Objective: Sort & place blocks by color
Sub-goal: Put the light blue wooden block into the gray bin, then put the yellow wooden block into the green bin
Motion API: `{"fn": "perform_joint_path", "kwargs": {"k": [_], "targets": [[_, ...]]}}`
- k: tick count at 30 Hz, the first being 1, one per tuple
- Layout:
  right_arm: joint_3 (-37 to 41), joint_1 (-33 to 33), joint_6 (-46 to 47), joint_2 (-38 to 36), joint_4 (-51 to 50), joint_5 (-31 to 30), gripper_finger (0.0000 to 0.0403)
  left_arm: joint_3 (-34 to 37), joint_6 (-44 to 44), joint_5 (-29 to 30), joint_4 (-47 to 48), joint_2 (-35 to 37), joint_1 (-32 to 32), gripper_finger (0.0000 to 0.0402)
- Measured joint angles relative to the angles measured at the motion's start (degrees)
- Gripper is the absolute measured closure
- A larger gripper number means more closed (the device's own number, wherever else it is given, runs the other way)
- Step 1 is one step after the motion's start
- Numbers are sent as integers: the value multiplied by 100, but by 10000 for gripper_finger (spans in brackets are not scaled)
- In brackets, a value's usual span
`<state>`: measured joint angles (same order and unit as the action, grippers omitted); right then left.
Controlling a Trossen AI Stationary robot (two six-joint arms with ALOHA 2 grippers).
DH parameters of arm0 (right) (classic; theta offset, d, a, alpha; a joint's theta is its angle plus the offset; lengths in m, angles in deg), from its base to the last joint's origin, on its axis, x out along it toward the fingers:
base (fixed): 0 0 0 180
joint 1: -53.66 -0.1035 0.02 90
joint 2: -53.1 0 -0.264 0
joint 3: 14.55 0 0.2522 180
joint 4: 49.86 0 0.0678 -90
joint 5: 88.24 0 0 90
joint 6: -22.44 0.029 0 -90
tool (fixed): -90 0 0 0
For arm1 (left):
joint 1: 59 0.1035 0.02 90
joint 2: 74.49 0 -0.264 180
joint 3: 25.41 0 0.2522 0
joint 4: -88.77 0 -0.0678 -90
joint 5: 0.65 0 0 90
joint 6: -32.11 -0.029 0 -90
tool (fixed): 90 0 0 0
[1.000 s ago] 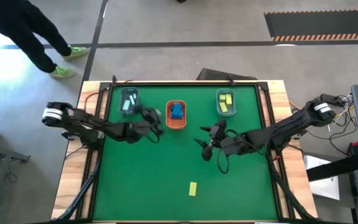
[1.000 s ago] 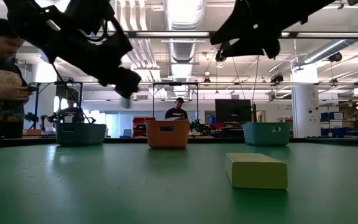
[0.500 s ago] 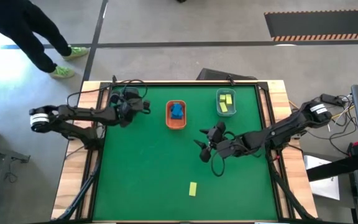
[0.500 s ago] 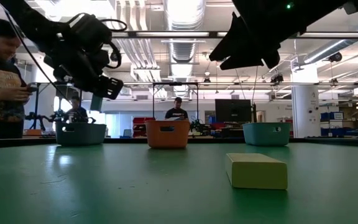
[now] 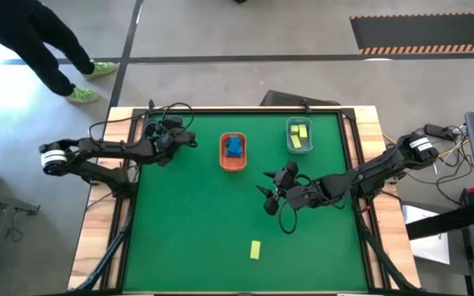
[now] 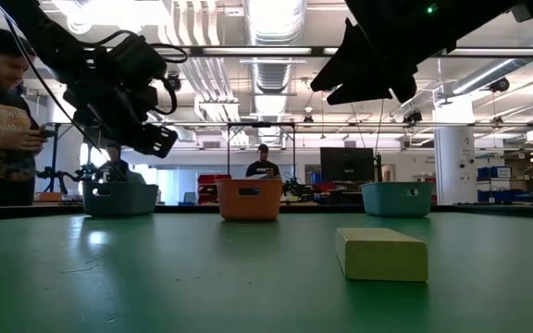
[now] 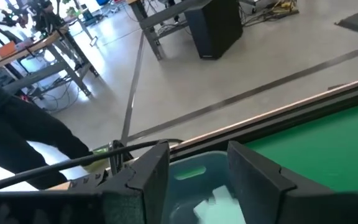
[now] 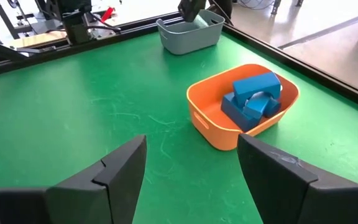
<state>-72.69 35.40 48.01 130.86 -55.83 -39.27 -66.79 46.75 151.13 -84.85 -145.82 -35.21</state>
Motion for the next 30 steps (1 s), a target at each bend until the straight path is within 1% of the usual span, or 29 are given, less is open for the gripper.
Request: {"fn": "perform_joint_path", "kwargs": {"k": [4,9,11,13,16,19,22,26,28,30], "targets": [[0,0,2,0,0,41,163,0,23,-21,96,0,0,253],[0,0,0,0,-3,59,161,-35,8,-220,101,84,-92,252],[0,0,0,0,-7,72,163,-60,-20,-434,97,205,-233,252],[0,0,-2,0,-24,100,164,-90,-39,-817,95,366,-430,252],[0,0,-13,-2,-28,335,166,-121,-42,-1366,89,668,-821,251],[0,0,-111,-2,-28,700,166,-138,-28,-1740,51,916,-1317,251],[-22,0,-200,-7,-42,1077,166,-129,53,-1782,-76,1122,-1893,251],[-238,0,-313,-19,-124,1732,166,-120,161,-1786,-347,1182,-2639,251],[-420,0,-334,-24,-395,2037,166,-119,163,-1785,-668,1103,-2988,251],[-627,-9,-361,-1,-809,2216,166,-68,165,-1786,-1015,949,-3308,251]]}}
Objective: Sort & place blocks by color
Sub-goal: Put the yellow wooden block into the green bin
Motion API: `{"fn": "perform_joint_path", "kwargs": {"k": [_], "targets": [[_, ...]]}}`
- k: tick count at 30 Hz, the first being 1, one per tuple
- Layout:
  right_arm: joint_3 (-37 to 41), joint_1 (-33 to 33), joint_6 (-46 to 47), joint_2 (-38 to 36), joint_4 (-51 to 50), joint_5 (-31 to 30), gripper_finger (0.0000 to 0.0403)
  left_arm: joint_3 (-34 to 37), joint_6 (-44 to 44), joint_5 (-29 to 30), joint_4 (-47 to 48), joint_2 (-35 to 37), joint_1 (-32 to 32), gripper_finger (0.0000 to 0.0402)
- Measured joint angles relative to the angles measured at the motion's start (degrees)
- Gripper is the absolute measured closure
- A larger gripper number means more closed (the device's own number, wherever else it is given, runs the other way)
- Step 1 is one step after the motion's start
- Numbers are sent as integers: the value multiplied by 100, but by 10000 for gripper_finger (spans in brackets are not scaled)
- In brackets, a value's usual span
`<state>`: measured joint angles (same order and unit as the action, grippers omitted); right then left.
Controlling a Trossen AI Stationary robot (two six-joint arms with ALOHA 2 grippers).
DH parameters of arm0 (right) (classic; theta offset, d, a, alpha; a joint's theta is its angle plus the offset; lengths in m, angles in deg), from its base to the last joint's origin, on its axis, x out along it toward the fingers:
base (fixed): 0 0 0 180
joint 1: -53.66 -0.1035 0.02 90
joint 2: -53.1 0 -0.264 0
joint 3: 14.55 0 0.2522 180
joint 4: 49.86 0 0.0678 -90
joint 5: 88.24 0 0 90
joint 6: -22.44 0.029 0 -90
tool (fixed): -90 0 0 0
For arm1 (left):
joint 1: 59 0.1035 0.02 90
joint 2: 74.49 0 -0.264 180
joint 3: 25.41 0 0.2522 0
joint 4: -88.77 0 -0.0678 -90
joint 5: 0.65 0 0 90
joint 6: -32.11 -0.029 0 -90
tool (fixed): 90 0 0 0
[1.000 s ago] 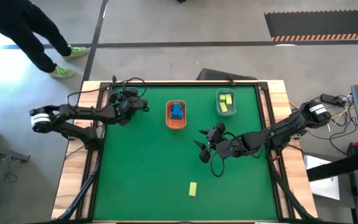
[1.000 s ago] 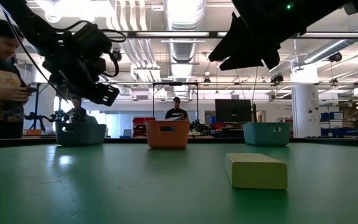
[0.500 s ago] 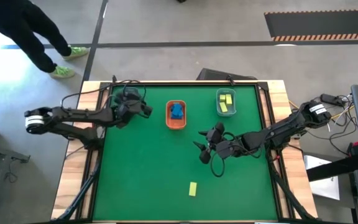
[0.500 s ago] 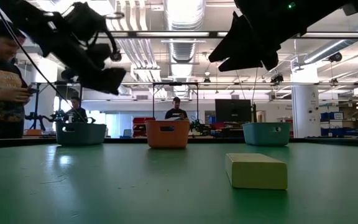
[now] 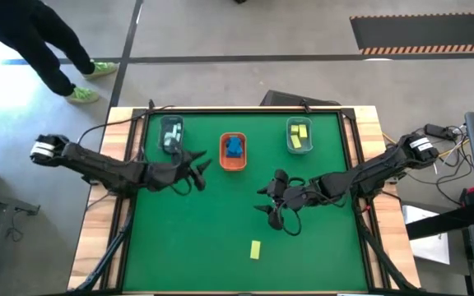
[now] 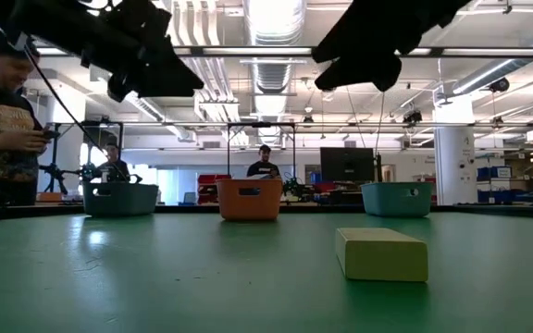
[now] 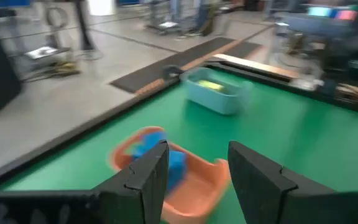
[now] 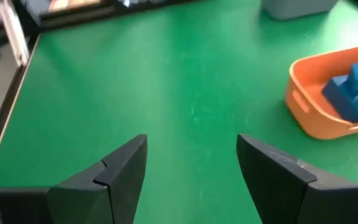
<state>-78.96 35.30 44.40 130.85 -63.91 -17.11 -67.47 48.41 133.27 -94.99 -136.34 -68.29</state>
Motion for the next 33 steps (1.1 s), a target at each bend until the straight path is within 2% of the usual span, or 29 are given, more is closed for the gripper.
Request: {"fn": "perform_joint_path", "kwargs": {"k": [5,9,16,26,28,33], "targets": [[-434,-196,-13,121,-957,139,168,48,-11,-7,-546,-592,-650,251],[-663,-419,-23,309,-1432,149,168,42,-13,-9,-655,-1095,-908,251],[-757,-781,98,691,-1574,168,168,26,-16,-9,-1110,-1730,-937,251],[-957,-1022,18,1433,-1583,954,168,-63,-18,2,-1226,-1904,-934,251],[-1047,-1020,-365,1569,-1582,1167,168,-63,-18,3,-1224,-1904,-934,251],[-1330,-1057,-2011,1942,-1692,1486,168,-59,-18,4,-1221,-1904,-934,251]]}}
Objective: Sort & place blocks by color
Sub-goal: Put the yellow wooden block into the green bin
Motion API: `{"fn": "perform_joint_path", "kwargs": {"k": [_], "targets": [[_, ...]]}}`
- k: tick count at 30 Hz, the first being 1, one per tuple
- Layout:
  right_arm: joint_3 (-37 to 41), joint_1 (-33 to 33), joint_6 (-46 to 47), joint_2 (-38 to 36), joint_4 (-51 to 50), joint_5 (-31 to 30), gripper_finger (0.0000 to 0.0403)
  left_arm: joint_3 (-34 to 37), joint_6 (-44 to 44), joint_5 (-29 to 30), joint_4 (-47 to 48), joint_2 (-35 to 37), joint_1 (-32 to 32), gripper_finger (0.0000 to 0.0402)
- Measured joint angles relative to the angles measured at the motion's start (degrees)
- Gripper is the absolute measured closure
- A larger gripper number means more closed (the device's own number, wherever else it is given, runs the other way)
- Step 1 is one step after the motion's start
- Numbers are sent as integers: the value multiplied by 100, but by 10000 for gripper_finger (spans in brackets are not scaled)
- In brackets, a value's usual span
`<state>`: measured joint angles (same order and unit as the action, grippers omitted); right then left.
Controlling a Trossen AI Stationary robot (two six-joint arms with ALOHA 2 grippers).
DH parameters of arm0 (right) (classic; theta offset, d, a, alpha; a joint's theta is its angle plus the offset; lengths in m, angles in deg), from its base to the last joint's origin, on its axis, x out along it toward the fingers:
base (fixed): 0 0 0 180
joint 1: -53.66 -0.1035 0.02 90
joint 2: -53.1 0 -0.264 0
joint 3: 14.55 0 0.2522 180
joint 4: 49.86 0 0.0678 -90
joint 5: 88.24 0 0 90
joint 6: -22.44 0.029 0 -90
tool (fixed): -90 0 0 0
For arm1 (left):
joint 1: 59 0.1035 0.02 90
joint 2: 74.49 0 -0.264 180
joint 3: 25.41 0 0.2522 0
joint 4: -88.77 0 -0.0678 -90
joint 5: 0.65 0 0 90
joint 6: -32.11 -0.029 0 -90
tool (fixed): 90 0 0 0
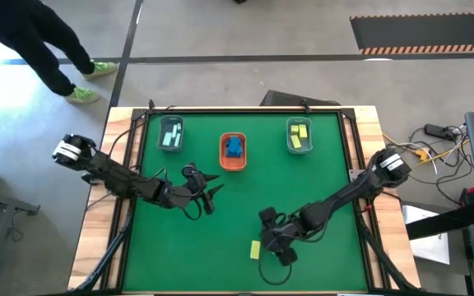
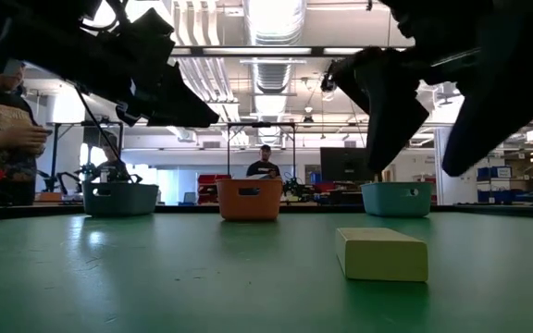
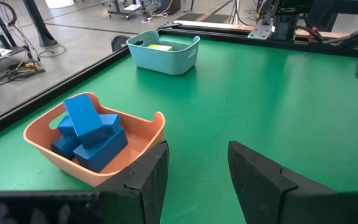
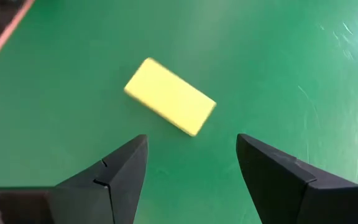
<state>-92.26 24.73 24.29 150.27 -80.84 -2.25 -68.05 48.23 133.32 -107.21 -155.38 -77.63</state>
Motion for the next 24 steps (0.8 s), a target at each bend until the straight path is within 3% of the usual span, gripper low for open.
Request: {"fn": "perform_joint_path", "kwargs": {"k": [11,24], "targets": [[-833,2,-2282,856,-362,-1,175,9,-2,0,16,0,0,251],[-1079,271,-2878,1106,-488,173,179,15,-2,0,22,0,0,251]]}}
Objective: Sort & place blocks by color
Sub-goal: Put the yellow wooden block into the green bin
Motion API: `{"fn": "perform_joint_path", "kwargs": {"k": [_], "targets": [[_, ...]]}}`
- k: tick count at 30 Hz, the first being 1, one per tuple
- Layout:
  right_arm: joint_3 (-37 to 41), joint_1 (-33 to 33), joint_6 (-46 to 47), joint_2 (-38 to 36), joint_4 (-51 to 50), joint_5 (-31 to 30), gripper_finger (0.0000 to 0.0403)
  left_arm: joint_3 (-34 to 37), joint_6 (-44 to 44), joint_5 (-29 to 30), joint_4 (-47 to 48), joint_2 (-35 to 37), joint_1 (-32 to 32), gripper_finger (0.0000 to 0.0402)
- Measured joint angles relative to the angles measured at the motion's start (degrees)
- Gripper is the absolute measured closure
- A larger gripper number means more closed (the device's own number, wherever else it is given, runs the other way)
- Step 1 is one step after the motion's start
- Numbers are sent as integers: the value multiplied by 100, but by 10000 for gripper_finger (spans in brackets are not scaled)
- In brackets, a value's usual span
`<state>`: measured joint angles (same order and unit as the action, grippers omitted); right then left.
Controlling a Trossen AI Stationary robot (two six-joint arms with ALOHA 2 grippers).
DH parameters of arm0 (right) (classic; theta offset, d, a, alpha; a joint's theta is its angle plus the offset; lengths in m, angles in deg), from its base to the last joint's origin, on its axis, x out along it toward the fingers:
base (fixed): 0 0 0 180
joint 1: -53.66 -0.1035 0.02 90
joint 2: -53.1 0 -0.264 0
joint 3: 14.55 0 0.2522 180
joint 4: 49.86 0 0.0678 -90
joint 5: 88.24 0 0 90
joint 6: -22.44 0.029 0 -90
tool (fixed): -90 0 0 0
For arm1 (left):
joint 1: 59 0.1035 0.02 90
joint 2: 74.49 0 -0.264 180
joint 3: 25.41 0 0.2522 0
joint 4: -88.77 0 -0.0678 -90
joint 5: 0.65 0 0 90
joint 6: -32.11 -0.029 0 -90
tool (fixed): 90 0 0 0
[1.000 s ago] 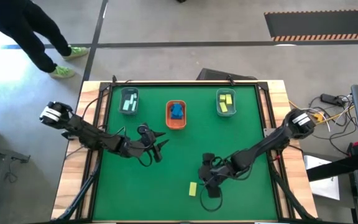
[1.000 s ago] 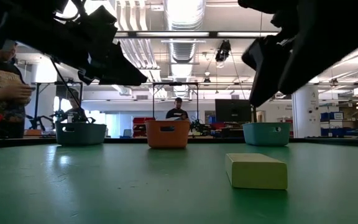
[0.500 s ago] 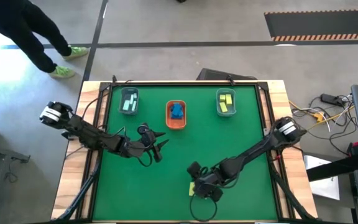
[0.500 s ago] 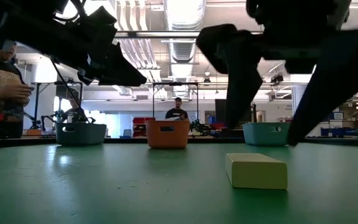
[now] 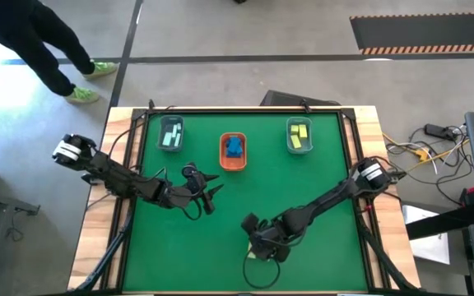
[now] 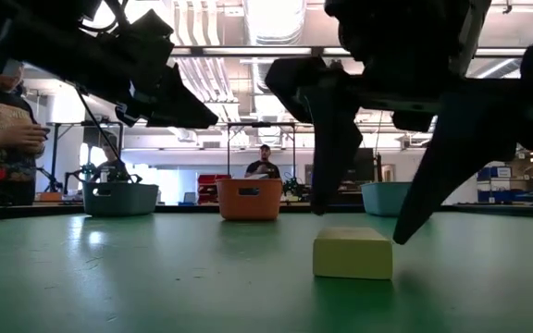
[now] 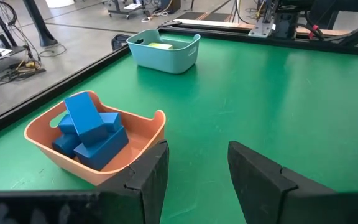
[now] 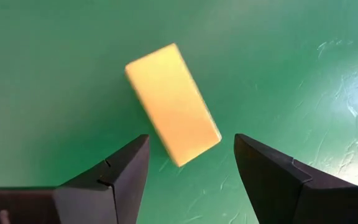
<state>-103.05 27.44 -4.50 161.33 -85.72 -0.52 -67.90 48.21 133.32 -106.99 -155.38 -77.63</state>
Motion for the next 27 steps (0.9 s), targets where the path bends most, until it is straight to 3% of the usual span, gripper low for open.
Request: {"fn": "perform_joint_path", "kwargs": {"k": [14,27], "targets": [[2,166,-321,0,78,171,153,2,0,0,-4,0,0,251],[-10,376,-356,389,535,1299,177,4,0,1,-8,0,0,251]]}}
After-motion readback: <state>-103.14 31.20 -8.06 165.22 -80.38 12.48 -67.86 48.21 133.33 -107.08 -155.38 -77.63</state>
